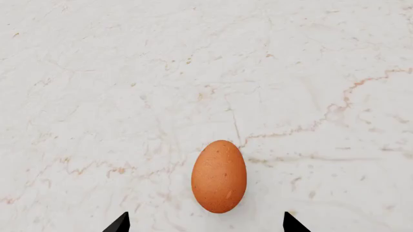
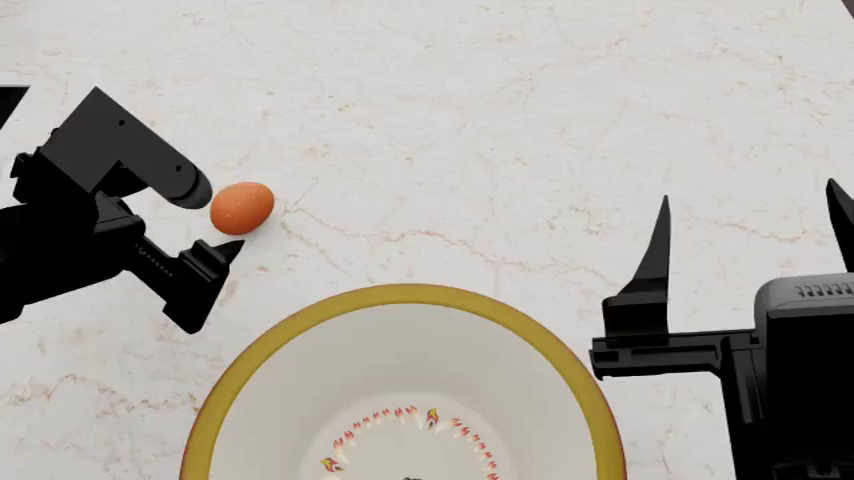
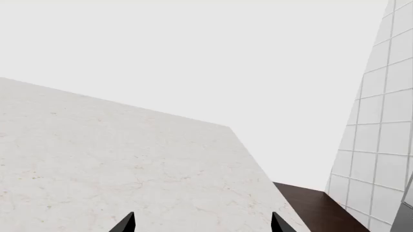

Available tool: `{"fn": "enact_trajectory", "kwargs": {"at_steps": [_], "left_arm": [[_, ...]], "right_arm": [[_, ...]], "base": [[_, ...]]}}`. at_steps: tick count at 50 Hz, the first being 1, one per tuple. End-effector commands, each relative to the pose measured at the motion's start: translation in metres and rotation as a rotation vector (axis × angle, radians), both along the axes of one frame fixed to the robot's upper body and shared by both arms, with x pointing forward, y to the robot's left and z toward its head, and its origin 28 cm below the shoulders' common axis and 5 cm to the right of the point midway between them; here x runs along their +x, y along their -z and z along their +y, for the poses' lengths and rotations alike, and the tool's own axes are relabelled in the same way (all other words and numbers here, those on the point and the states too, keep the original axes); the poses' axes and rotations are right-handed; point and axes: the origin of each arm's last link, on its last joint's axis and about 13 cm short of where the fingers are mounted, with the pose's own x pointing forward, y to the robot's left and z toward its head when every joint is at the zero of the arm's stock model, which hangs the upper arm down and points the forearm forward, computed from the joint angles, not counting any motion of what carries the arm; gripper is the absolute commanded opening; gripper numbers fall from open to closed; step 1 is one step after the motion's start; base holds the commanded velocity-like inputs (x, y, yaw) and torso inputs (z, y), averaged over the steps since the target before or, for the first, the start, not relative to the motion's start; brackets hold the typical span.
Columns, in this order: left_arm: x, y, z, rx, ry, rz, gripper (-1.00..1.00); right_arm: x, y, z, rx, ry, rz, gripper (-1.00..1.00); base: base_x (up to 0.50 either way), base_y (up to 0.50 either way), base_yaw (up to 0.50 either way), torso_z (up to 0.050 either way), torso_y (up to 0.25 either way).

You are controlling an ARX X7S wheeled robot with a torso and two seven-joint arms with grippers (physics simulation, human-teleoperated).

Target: Place the eggs and milk next to the bowl.

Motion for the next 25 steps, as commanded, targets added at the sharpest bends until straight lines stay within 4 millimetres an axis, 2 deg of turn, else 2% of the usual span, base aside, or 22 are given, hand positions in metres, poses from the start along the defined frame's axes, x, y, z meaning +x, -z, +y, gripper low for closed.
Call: {"fn": "enact_trajectory", "kwargs": {"at_steps": [1, 25], "left_arm": [[0.023, -0.002, -0.009, -0.005, 0.02, -0.03, 1.0], [0.046, 0.014, -0.02, 0.024, 0.056, 0.013, 1.0]], "right_arm": [[0.003, -0.002, -0.001, 0.003, 0.004, -0.004, 1.0], [0.002, -0.001, -0.003, 0.003, 0.013, -0.002, 1.0]], "base": [[0.0, 0.0, 0.0, 0.0, 0.0], [0.0, 0.0, 0.0, 0.0, 0.0]]}}
